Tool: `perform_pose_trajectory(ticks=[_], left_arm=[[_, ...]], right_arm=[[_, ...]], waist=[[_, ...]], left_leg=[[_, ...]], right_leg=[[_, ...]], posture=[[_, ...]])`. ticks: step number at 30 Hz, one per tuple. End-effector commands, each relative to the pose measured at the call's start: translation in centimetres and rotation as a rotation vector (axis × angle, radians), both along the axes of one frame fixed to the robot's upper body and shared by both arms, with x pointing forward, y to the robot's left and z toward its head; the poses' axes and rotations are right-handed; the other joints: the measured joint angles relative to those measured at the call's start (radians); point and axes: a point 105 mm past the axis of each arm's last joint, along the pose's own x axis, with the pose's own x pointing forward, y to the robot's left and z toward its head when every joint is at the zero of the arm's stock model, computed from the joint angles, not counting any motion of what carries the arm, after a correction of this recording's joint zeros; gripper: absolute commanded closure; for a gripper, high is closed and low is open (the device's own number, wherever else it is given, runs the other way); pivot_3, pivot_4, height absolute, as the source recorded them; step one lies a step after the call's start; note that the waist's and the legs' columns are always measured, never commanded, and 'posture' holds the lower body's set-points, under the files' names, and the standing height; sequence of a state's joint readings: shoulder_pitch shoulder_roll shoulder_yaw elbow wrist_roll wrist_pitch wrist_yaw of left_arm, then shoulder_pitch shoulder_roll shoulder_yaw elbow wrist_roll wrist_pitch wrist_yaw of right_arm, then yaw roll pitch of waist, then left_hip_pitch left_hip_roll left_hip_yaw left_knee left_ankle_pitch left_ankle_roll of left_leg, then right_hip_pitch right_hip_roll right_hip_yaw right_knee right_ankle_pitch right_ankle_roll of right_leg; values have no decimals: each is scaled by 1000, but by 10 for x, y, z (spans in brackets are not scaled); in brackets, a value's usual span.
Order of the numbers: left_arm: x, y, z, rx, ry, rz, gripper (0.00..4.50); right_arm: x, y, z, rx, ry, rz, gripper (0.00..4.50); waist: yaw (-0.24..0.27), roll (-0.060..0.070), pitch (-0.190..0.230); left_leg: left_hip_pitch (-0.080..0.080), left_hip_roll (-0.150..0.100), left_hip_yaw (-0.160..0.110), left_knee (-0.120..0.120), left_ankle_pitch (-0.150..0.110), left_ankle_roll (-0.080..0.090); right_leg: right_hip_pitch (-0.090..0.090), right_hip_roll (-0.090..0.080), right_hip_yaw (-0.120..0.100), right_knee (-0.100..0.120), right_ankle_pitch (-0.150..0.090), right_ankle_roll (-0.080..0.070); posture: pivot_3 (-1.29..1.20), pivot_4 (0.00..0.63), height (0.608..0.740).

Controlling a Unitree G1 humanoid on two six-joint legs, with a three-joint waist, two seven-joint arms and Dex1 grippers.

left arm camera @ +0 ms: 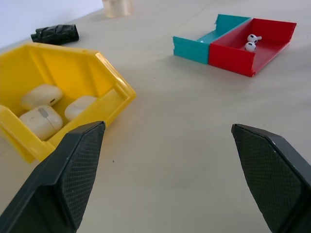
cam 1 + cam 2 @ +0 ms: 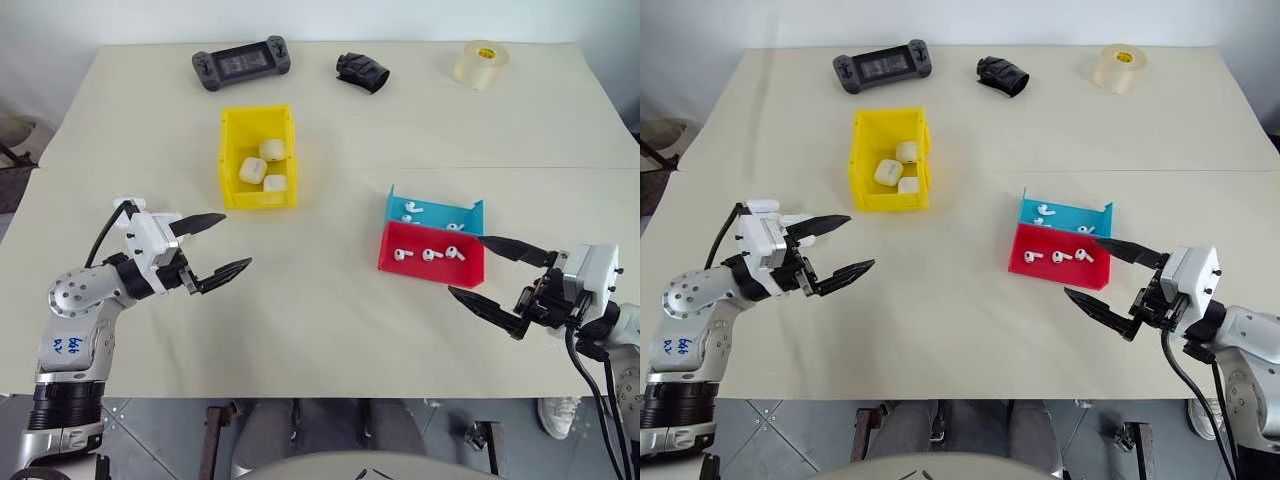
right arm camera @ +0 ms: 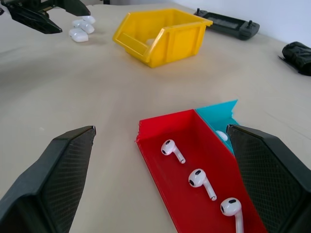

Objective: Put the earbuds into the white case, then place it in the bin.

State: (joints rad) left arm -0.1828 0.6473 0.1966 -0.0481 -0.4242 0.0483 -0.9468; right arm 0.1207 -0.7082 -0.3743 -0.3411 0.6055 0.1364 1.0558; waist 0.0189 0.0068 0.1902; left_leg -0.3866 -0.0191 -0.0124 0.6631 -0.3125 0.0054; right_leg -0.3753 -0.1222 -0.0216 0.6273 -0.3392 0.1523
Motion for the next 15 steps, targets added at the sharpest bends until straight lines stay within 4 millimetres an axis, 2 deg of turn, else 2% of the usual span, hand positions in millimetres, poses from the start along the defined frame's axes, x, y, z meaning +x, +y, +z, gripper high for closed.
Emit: perform_pose_trajectory(ticks=[1, 4, 8, 10, 12, 13, 15], left_arm=[[-5, 6, 9, 5, -59, 47, 67], [-8, 17, 7, 6, -62, 117, 67], [-30, 60, 4, -57, -67, 401, 67], [-36, 68, 3, -62, -74, 474, 67], [-48, 83, -2, -100, -64, 614, 67], [-57, 92, -11, -98, -19, 692, 67], [-69, 99, -22, -109, 33, 773, 67]], right_arm=[[0, 10, 2, 21, -31, 55, 0], [3, 19, 2, 37, -41, 97, 0], [18, 51, 11, 91, -88, 234, 0], [21, 57, 12, 91, -94, 265, 0], [24, 65, 11, 73, -114, 317, 0], [26, 70, 10, 61, -124, 349, 0], [26, 74, 9, 43, -144, 392, 0]], waist=[[-2, 0, 0], [-7, 0, 0], [-32, -1, 0], [-34, -1, 0], [-22, -2, -1], [-20, -2, -1], [-18, -4, -2]], left_leg=[[0, 0, 0, 0, 0, 0], [0, 0, 0, 0, 0, 0], [0, 1, 0, 0, 0, 0], [0, 2, -1, -1, -1, -1], [0, 2, -3, -1, -1, -1], [0, 1, -3, -1, -1, -1], [0, -2, -3, 0, -2, 0]], right_leg=[[0, 0, 0, 0, 0, 0], [0, 0, 0, 0, 0, 0], [0, 0, 0, 0, 0, 0], [0, 0, 0, -1, 0, 0], [0, 0, -2, -1, 0, 0], [0, -1, -2, -1, 0, 0], [0, -5, -2, -3, 0, 0]], posture=[[0, 150, 740], [0, 150, 740], [0, 150, 740], [0, 150, 740], [0, 150, 740], [0, 150, 740], [0, 150, 740]])
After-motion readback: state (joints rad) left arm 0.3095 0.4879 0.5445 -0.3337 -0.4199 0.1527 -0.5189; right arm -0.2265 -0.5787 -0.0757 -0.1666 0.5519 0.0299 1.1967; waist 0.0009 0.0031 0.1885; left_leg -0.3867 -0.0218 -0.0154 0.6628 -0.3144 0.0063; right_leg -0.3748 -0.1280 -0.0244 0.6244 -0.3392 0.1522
